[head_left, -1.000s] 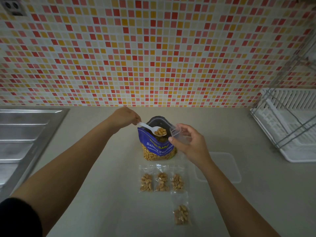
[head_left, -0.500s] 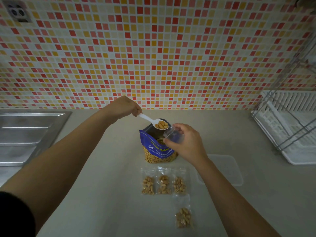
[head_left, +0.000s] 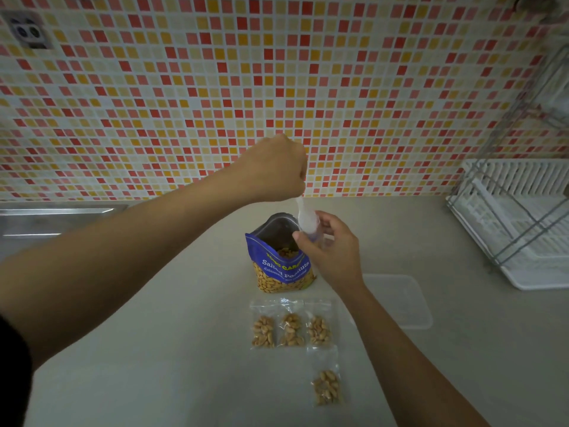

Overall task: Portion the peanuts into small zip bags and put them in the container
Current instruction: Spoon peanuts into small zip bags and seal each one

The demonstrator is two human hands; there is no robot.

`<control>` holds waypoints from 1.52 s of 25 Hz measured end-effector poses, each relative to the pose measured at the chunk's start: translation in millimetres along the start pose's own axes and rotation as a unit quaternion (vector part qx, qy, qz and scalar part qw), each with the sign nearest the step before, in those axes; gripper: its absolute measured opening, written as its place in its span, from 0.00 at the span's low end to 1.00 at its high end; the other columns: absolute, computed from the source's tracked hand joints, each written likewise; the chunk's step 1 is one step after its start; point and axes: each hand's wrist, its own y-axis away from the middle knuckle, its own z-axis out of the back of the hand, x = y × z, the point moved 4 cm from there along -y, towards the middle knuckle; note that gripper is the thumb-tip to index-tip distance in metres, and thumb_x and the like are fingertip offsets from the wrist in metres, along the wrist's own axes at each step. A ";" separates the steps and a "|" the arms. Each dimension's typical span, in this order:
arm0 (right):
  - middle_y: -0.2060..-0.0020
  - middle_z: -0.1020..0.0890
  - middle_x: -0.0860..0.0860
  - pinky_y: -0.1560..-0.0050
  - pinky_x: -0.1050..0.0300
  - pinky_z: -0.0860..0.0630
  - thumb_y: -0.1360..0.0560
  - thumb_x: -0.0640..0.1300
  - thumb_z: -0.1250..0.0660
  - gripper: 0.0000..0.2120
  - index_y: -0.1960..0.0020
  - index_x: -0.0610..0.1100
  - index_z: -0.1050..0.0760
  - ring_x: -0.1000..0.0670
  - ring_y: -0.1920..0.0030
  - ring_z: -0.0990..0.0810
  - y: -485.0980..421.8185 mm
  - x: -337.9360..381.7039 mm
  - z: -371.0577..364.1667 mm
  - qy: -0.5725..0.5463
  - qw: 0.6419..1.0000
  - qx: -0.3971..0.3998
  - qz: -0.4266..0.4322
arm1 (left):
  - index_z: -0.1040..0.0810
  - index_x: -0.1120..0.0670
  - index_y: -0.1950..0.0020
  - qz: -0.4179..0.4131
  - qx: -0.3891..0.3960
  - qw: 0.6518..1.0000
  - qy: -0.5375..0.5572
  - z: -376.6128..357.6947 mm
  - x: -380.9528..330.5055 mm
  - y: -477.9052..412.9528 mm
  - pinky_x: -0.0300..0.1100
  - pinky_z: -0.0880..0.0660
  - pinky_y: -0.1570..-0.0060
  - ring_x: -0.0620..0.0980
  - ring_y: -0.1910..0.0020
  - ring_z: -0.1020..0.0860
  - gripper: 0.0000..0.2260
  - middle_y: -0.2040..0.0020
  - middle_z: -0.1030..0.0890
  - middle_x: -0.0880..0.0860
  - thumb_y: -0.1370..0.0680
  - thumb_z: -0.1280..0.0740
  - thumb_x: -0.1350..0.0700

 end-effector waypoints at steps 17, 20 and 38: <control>0.52 0.17 0.53 0.49 0.64 0.25 0.31 0.42 0.26 0.14 0.46 0.49 0.23 0.55 0.49 0.19 -3.1 -46.1 6.8 -0.151 0.983 0.053 -0.091 | 0.25 0.61 0.43 0.029 0.210 0.972 -0.106 -136.9 15.4 13.4 0.42 0.27 0.56 0.56 0.48 0.21 0.10 0.45 0.22 0.59 0.23 0.36 0.60; 0.53 0.17 0.56 0.51 0.66 0.25 0.31 0.42 0.26 0.13 0.49 0.52 0.23 0.59 0.51 0.19 -3.5 -45.0 7.2 -0.147 0.983 0.068 -0.085 | 0.25 0.60 0.43 0.076 0.195 0.976 -0.058 -143.1 22.7 9.0 0.42 0.28 0.59 0.55 0.53 0.21 0.11 0.50 0.21 0.58 0.23 0.36 0.57; 0.48 0.18 0.54 0.50 0.64 0.24 0.31 0.47 0.26 0.18 0.42 0.48 0.24 0.55 0.47 0.20 -2.5 -43.1 8.2 -0.098 0.989 0.073 -0.080 | 0.19 0.62 0.48 0.187 0.175 0.947 0.195 -135.5 55.3 12.1 0.51 0.22 0.45 0.57 0.51 0.18 0.10 0.51 0.17 0.60 0.25 0.36 0.61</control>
